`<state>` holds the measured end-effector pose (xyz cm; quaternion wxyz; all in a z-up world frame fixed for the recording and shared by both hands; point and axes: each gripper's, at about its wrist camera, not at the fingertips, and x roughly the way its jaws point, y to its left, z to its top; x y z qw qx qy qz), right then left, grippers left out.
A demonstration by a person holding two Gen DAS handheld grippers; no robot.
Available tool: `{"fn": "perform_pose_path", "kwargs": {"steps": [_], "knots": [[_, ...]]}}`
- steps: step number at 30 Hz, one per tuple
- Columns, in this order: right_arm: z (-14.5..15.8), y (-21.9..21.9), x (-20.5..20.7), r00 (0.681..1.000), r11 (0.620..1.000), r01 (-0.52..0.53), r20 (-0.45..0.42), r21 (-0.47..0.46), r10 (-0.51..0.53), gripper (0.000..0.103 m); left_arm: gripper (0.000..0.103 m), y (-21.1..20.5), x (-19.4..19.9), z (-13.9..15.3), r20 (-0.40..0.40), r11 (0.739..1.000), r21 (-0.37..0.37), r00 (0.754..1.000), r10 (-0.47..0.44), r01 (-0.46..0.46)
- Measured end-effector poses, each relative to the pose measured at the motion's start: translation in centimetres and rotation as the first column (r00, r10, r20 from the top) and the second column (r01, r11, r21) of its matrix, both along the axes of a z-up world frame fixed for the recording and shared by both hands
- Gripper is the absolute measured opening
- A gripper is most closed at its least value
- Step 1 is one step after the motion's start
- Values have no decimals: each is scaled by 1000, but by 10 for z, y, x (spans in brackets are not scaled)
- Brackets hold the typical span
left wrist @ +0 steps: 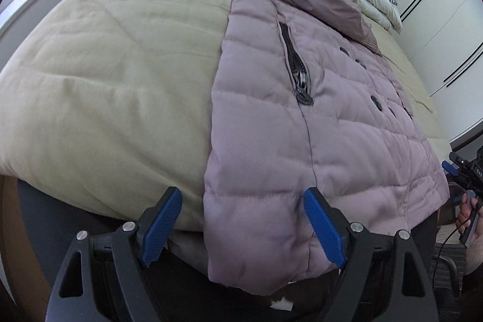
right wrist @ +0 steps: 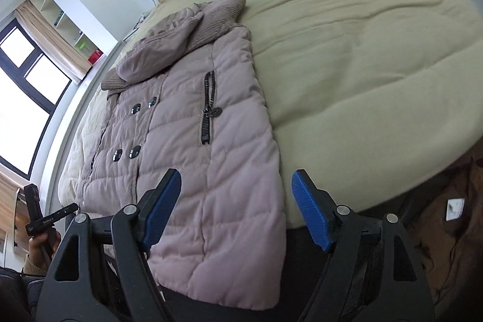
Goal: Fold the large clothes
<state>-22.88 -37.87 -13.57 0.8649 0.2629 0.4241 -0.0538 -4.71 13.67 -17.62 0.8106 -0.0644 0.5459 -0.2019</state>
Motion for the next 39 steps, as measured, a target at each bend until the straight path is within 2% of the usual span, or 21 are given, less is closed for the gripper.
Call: {"fn": "perform_pose_path", "kwargs": {"steps": [4,7,9,10,11,17,20,25,26,31,36,39], "knots": [[-21,-10,-11,997,997,-4,-79,82,10,75,85,7,1,-15,-58,997,-70,998,22,-26],[-38,-5,-13,987,988,-51,-144,146,72,70,85,8,2,-16,-75,995,-93,997,12,-19],[-40,2,-13,983,986,-84,-151,147,106,68,85,9,2,-17,-91,995,-100,996,-6,-3],[-40,3,-12,982,981,-93,-147,169,118,64,84,9,2,-18,-101,995,-102,995,-16,5],[-42,1,-11,981,972,-92,-149,216,126,54,84,9,2,-19,-108,995,-102,994,-22,11],[-51,3,-7,973,957,-81,-186,280,137,44,84,11,2,-21,-111,995,-104,994,-20,8],[-54,1,-2,974,950,-70,-183,303,130,35,82,8,5,-22,-109,995,-96,994,-27,17],[-57,2,-2,976,950,-69,-176,305,128,27,48,8,8,-27,-151,986,-166,987,-54,28],[-57,2,-3,977,951,-72,-171,302,128,24,45,7,7,-26,-151,985,-169,987,-60,34],[-50,8,-3,980,958,-82,-152,274,127,16,14,4,3,-15,-145,982,-175,985,-94,68],[-35,15,-3,989,963,-95,-86,252,120,10,7,6,2,15,-120,965,-252,987,-105,72],[-15,15,-1,994,965,-104,-21,240,112,9,6,14,9,36,-92,932,-360,993,-69,32]]}}
